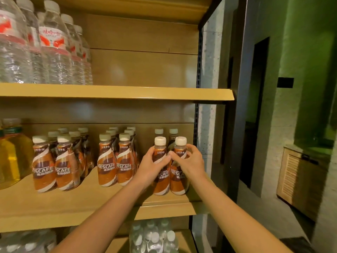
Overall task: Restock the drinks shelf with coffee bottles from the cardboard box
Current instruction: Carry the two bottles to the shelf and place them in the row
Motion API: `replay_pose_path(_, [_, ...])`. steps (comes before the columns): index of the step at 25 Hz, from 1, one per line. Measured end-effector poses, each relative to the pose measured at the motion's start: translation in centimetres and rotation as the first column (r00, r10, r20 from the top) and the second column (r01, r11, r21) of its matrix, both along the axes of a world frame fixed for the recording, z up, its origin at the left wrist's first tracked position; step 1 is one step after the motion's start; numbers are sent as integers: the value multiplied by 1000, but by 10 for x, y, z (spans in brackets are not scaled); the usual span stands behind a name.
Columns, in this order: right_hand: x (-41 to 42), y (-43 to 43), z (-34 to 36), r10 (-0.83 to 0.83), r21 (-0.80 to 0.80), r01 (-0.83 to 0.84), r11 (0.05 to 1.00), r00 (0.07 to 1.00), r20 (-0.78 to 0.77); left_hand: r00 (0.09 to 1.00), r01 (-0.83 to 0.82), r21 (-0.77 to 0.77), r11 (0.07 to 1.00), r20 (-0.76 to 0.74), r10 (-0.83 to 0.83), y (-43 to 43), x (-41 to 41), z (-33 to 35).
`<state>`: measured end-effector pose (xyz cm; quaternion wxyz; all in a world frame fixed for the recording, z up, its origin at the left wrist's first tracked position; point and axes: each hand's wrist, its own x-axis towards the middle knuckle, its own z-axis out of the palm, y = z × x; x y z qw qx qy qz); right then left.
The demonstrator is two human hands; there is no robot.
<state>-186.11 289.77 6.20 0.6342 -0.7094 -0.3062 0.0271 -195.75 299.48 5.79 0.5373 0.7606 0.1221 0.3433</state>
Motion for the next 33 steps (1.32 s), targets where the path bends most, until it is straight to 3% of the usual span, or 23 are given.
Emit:
replay_pose_path(2, [6,-14,-13,70,-105,-73,992,997,-31,998,4,74,997,-57,1,1,-8,-15])
replay_pose_path(4, [8,-29,-34,111,-290,-83,953,991,81,974,-54,234,971,-201,103,4,-17,-35])
replay_pose_path(7, [12,-28,-60,139,-542,73,837,930,339,825,-138,466,874,-435,362,14,-16,-61])
replay_pose_path(10, [26,-14,-68,123,-579,168,798,895,429,767,-114,557,823,-476,429,17,-6,-67])
replay_pose_path(17, [49,23,-68,100,-617,141,774,936,338,767,-121,475,872,-513,386,55,31,-69])
replay_pose_path(25, [71,45,-64,153,-631,59,774,949,275,753,-99,491,865,-531,388,94,67,-84])
replay_pose_path(33, [79,51,-74,113,-627,160,762,921,372,723,-184,432,883,-549,419,85,67,-79])
